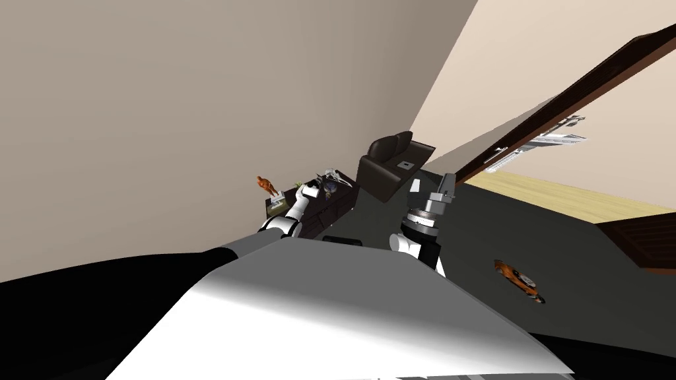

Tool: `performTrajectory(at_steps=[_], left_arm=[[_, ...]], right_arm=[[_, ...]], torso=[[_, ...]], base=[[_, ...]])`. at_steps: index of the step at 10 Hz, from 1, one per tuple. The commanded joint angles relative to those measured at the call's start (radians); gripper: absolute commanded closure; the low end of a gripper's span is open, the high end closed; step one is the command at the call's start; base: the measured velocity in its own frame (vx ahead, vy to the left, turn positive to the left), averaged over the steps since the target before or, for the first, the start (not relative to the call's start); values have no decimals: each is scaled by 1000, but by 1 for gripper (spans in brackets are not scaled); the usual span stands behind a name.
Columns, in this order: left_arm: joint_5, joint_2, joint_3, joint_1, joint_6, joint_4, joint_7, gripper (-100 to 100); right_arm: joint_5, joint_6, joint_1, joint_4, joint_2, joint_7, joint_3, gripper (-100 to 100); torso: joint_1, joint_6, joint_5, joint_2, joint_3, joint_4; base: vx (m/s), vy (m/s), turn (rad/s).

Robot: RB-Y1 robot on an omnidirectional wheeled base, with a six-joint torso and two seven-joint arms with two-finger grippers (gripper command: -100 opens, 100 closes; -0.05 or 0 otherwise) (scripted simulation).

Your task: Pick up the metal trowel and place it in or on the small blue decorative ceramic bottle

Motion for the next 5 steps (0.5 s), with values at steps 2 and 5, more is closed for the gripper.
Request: performTrajectory(at_steps=[2,5], left_arm=[[44,-19,2,-58,65,27,7,100],[87,-36,0,-105,132,36,11,100]], right_arm=[[0,0,0,0,0,0,0,0],[0,0,0,0,0,0,0,0]], torso=[[0,0,0,1,0,0],[1,0,1,0,0,0]], base=[[72,117,-144],[81,115,-122]])
